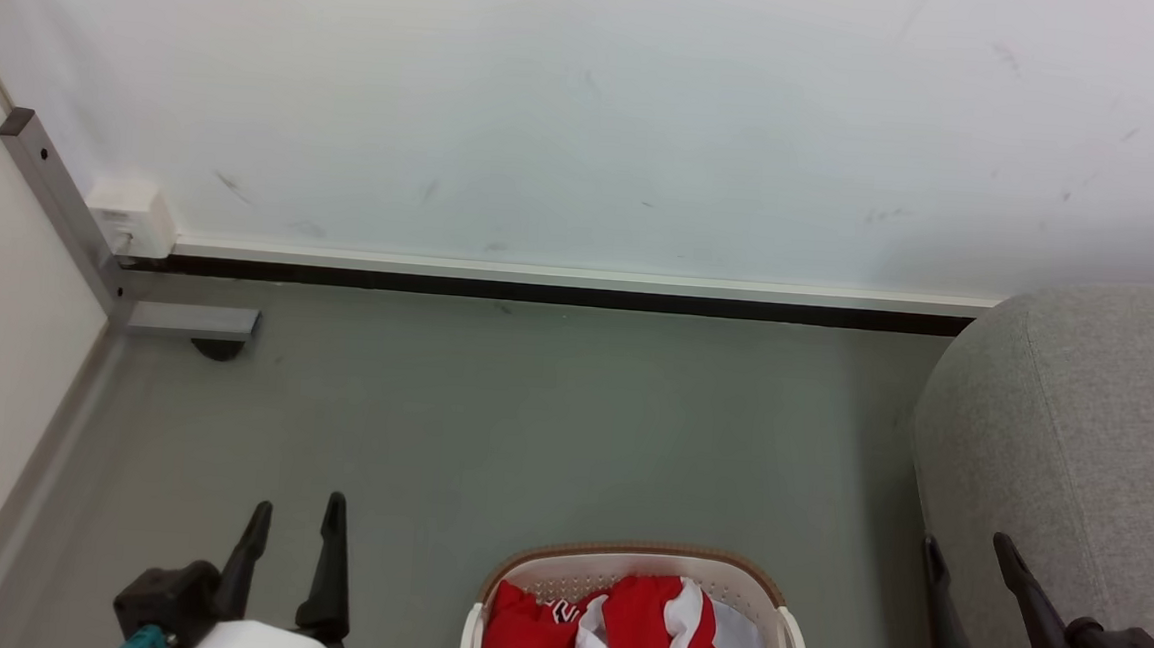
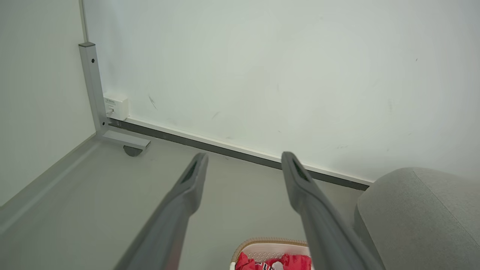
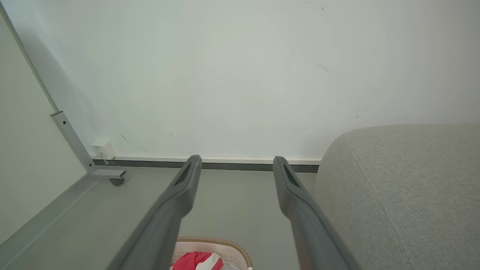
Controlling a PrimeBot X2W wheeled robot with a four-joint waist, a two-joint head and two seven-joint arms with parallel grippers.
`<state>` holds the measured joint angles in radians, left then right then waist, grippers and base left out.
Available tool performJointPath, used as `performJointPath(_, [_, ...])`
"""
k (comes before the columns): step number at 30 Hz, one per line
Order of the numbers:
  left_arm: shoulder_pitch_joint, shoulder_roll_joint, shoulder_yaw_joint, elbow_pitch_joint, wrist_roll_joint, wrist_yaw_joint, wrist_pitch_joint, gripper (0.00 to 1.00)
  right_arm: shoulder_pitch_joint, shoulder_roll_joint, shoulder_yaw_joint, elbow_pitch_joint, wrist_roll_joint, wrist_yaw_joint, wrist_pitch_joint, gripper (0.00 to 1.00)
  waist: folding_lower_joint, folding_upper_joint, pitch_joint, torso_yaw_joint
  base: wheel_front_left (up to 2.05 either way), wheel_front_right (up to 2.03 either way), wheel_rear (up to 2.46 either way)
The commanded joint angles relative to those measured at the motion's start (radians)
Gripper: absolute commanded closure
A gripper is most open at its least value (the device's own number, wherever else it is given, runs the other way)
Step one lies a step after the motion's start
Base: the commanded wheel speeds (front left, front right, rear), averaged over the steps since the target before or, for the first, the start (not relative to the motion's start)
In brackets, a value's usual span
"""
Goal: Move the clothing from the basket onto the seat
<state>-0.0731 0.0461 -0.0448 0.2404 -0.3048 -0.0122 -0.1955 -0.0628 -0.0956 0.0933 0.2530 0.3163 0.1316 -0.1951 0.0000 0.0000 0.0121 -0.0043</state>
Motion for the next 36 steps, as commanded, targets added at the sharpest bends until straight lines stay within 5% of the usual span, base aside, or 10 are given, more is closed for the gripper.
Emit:
performJointPath(1, [0.002,0.009,-0.002,-0.006,0.035,0.003,-0.009,0.0,-0.001,-0.008,0.003,-0.003,-0.025,-0.001,-0.01,0.0,0.0,0.0,0.0,0.0,0.0,0.0,0.0])
performJointPath(36, [0.002,0.01,-0.007,0.038,0.279,0.007,-0.07,0.0,0.013,0.012,-0.035,0.018,-0.217,-0.002,-0.07,0.0,0.0,0.0,0.009,-0.008,0.0,0.0,0.0])
